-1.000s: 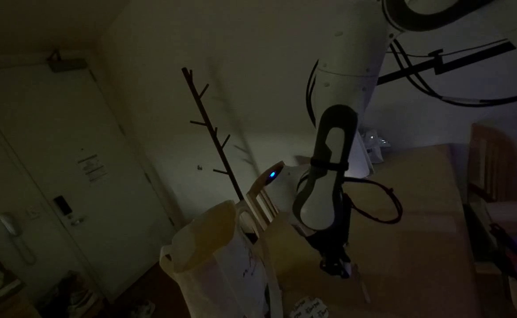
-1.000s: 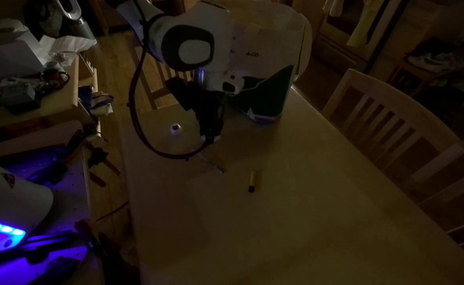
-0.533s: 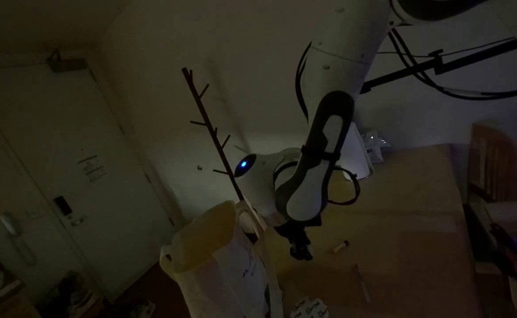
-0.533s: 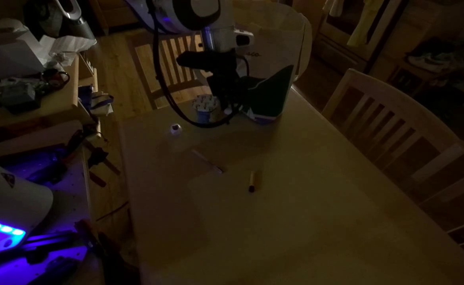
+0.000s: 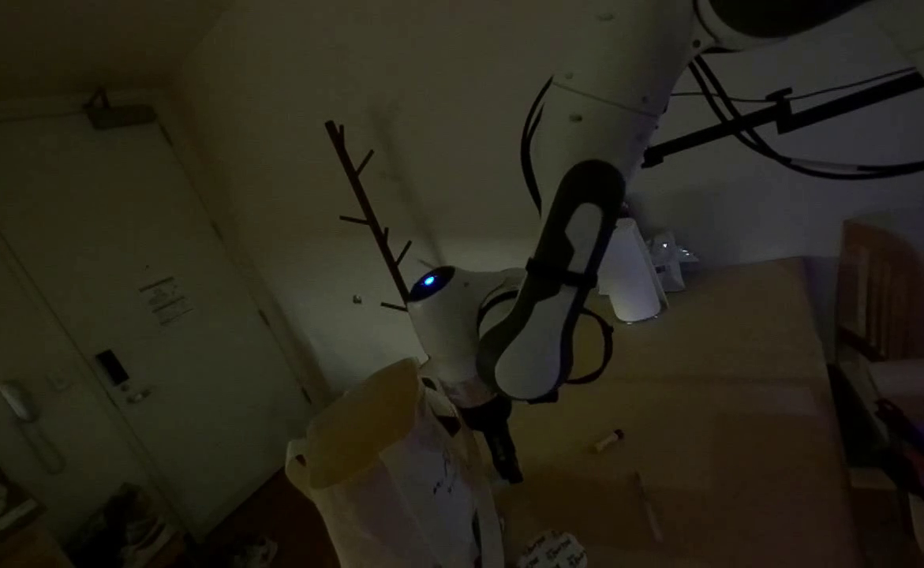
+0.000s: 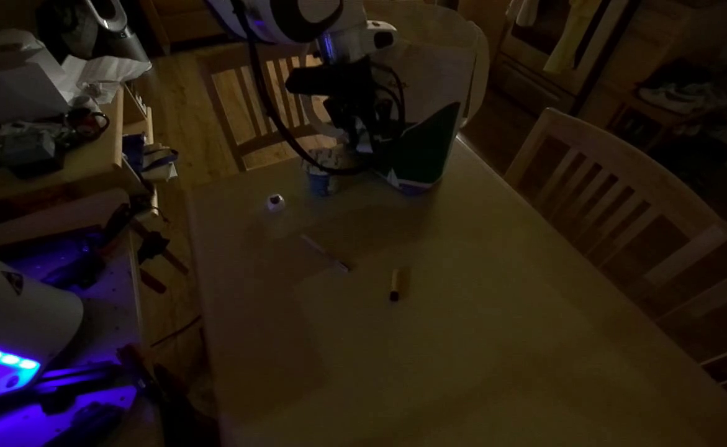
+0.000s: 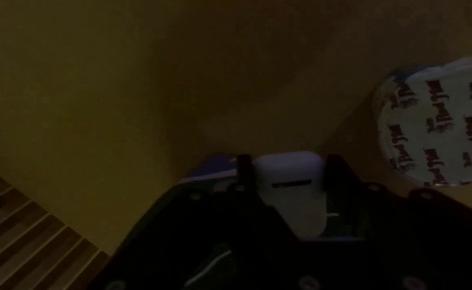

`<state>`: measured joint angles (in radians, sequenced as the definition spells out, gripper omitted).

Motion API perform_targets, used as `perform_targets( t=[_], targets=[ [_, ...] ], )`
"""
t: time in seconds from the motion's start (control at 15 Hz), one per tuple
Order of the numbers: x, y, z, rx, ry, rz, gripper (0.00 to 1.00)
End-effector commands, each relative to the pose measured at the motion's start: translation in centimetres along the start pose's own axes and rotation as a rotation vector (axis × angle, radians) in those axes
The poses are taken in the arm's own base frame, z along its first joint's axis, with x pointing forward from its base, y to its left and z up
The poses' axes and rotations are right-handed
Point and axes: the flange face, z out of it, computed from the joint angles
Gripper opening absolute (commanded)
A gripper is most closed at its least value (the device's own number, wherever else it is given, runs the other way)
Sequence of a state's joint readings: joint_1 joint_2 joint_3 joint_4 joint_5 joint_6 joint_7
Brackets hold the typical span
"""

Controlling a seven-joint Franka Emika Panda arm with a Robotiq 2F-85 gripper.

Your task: Place the white object on top of the yoghurt

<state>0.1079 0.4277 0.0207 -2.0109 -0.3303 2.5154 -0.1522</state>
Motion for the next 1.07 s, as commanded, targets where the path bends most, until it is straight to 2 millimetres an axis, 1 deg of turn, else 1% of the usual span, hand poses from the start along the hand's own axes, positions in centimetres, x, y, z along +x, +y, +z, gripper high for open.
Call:
perform_targets(
  t=[0.0,0.13,0.27,0.47,0.8,1.0],
  targets=[
    [0.8,-0.9,1.3,0.156,-0.044,-0.113,0.23],
    [0.5,-1.8,2.3,0.24,-0.116,-0.159,0.23],
    [0.1,-2.3,3.1,0.301,-0.207,-0.181,0.23],
    [-0.1,-3.1,3.5,0.345,-0.294,-0.221,0.23],
    [1.2,-4.3,3.2,0.333,-0.209,-0.446,0.23],
    [1.2,-5.3,3.1,0.371,-0.189,-0.507,0.23]
  ],
)
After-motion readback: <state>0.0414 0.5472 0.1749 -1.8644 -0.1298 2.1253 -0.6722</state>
